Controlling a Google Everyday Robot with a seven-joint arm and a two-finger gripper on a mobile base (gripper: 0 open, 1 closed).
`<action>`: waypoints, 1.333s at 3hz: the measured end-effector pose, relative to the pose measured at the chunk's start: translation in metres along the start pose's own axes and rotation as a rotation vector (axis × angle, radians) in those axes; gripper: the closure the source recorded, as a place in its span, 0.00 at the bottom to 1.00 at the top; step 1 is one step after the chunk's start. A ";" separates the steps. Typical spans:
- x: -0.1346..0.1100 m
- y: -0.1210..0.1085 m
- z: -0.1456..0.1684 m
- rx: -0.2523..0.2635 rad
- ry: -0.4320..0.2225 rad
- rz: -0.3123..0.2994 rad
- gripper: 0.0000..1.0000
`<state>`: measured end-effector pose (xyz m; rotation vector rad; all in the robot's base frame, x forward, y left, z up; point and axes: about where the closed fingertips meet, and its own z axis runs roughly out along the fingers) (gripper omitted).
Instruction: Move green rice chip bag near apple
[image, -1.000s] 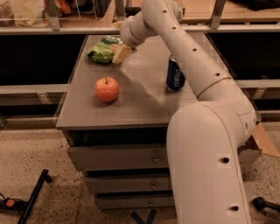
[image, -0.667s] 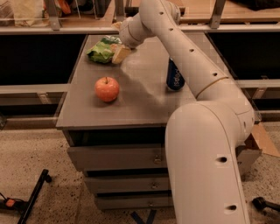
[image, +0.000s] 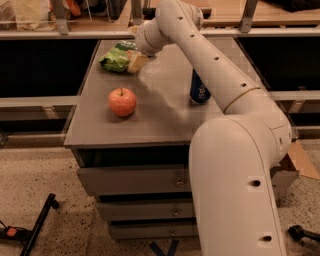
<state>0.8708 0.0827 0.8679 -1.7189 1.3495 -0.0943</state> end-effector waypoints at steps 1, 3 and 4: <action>-0.001 -0.001 0.003 0.013 0.008 0.006 0.19; -0.003 0.002 0.006 0.014 0.029 0.009 0.60; -0.003 0.002 0.005 0.017 0.044 0.010 0.83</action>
Offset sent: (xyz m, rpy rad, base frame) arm -0.0003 0.0043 0.0035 -0.0026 -0.0183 -0.0408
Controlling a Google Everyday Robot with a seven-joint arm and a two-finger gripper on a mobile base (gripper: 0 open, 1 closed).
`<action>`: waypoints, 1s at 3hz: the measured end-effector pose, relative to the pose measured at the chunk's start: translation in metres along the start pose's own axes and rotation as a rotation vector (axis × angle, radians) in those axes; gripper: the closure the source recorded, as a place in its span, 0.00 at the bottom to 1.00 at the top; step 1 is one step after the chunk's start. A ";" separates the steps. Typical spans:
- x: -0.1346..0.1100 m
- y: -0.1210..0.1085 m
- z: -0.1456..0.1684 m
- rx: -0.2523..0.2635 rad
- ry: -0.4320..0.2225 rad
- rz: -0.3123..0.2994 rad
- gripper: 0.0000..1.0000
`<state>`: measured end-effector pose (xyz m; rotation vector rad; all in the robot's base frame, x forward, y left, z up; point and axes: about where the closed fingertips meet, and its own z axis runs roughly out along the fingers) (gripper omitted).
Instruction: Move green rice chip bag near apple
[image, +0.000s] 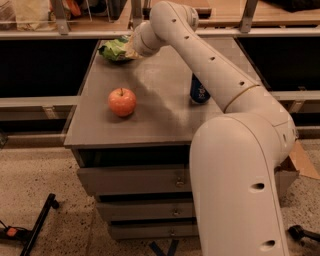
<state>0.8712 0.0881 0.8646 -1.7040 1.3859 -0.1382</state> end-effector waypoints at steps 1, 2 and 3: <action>-0.001 -0.001 -0.002 0.005 0.013 -0.003 1.00; -0.002 -0.004 -0.010 0.013 0.019 0.003 1.00; -0.007 -0.003 -0.021 0.004 0.013 -0.009 1.00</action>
Offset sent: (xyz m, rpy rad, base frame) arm -0.0081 -0.0133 0.0256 -0.0020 -0.0202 -0.0407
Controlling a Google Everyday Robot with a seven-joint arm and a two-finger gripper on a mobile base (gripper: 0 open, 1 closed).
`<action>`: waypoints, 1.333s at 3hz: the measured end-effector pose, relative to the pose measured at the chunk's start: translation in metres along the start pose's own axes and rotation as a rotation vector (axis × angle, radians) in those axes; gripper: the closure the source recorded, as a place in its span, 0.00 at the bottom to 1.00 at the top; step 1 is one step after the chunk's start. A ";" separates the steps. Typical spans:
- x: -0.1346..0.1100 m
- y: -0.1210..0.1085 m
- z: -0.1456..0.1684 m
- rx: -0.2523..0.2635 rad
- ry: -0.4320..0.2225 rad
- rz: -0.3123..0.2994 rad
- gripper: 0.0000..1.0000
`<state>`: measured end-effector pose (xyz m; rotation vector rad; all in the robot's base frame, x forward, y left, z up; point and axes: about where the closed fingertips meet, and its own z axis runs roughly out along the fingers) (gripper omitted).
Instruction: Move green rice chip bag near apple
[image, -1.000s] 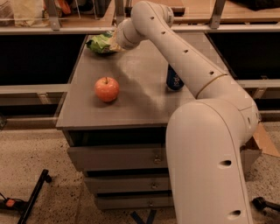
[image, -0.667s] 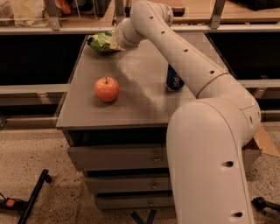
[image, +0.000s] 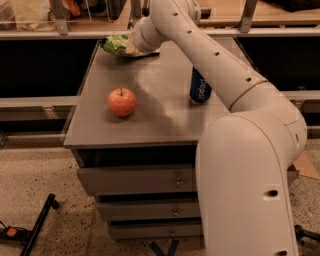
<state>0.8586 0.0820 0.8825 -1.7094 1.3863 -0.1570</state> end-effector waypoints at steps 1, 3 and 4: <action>-0.005 0.002 -0.021 -0.014 0.015 -0.010 1.00; -0.027 0.025 -0.066 -0.041 0.056 0.020 1.00; -0.048 0.041 -0.081 -0.071 0.033 0.038 1.00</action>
Offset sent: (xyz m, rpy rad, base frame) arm -0.0803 -0.0250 0.0409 -0.0741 0.0465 -0.0726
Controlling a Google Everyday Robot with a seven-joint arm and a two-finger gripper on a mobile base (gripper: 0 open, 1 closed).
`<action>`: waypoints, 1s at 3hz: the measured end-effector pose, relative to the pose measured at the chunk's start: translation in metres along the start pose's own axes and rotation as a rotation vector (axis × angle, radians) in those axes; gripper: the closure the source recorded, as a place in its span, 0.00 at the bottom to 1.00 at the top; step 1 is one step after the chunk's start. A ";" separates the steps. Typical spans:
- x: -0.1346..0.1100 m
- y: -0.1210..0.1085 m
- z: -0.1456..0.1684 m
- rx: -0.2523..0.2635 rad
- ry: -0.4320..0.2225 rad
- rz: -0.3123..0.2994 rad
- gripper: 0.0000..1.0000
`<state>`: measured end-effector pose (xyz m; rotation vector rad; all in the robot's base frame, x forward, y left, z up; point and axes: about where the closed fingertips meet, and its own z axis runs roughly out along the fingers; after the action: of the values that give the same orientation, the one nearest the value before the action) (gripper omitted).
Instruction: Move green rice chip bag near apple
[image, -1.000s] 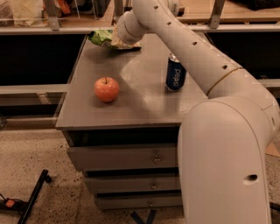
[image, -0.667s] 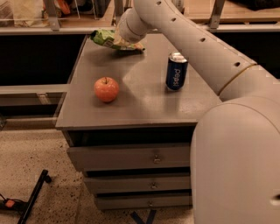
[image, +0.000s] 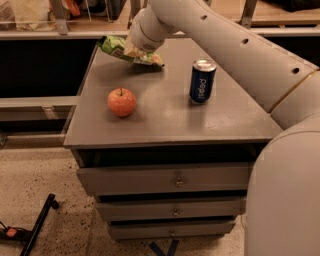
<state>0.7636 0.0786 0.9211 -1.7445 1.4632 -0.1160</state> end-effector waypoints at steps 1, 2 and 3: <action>-0.028 0.016 -0.005 -0.038 -0.040 -0.015 1.00; -0.050 0.032 -0.010 -0.056 -0.058 -0.014 1.00; -0.062 0.044 -0.015 -0.064 -0.052 -0.017 1.00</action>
Offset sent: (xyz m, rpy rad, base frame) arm -0.0723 0.0551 0.0116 0.0312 0.0565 0.0850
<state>0.7023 0.1246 0.9288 -1.7989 1.4281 -0.0324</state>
